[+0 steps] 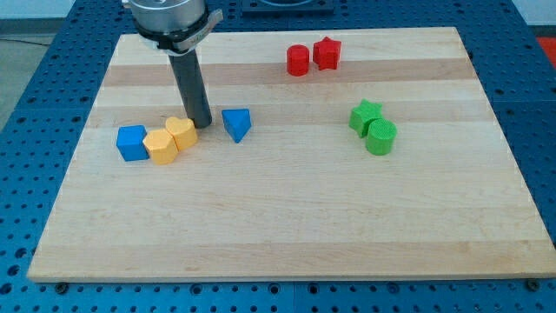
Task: Push the triangle into the green blocks
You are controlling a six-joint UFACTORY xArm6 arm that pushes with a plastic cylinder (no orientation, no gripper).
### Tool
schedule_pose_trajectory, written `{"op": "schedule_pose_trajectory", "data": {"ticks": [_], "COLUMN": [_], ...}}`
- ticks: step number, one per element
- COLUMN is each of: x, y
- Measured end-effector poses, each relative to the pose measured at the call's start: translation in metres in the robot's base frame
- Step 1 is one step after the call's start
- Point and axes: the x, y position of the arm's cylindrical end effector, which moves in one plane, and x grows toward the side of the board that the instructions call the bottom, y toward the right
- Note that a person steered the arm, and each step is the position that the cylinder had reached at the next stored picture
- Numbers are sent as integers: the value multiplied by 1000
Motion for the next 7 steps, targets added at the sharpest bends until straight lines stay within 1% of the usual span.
{"op": "schedule_pose_trajectory", "data": {"ticks": [2, 4, 5, 6, 7], "x": [2, 2, 2, -18, -28], "y": [104, 175, 195, 172, 92]}}
